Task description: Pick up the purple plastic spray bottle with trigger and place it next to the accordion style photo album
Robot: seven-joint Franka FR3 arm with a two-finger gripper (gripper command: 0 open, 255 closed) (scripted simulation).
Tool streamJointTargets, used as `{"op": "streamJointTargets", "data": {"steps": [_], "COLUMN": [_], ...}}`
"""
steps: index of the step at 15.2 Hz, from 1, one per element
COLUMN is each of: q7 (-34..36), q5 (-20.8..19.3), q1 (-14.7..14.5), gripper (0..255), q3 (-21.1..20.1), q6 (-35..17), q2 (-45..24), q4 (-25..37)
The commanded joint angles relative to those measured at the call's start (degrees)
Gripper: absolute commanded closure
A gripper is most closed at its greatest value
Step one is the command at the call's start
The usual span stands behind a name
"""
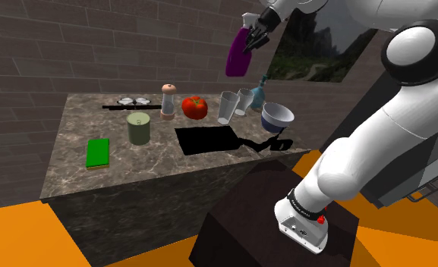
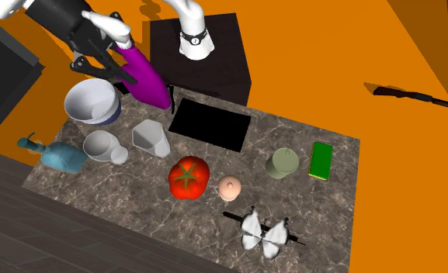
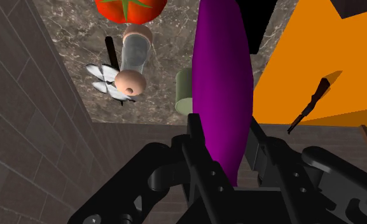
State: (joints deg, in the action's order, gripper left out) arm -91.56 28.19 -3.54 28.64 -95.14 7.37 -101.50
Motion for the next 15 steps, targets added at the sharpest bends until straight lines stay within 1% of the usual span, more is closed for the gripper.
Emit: {"op": "streamJointTargets", "data": {"steps": [1, 5, 10, 15], "q7": [-2.1, -6.3, -11.7, -13.1], "q5": [-0.7, -2.0, -3.1, -3.5], "q1": [1.2, 3.5, 6.2, 6.3], "gripper": [255, 255, 255, 255], "q3": [1.5, 4.6, 8.7, 8.4], "q6": [1.6, 4.8, 9.0, 5.5], "q2": [1.0, 2.2, 2.1, 2.8], "q4": [-0.5, -0.8, 0.5, -3.8]}}
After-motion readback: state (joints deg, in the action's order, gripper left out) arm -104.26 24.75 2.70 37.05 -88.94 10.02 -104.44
